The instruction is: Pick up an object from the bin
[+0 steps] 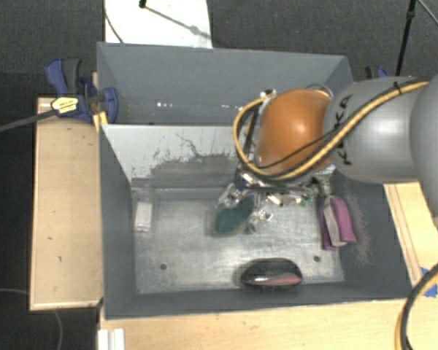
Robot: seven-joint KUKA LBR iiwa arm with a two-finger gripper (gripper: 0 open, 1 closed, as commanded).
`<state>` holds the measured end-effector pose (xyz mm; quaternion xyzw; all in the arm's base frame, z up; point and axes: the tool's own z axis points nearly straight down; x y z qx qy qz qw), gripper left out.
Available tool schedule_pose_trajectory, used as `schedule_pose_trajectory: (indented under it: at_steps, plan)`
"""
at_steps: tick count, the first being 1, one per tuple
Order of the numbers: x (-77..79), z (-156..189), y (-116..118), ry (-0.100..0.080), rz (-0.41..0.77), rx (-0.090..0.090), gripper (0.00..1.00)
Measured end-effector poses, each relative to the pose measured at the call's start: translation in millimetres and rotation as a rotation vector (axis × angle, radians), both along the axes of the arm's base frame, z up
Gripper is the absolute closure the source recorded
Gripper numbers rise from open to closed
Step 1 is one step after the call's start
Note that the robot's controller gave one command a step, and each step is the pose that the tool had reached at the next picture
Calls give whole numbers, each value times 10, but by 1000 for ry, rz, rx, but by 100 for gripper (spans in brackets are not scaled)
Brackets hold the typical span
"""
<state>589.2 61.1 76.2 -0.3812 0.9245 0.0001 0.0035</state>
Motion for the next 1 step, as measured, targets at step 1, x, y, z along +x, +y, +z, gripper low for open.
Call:
schedule_pose_trajectory:
  at_steps: [1]
  plan:
    - [-27, 1249, 119, -5, 3, 0, 100]
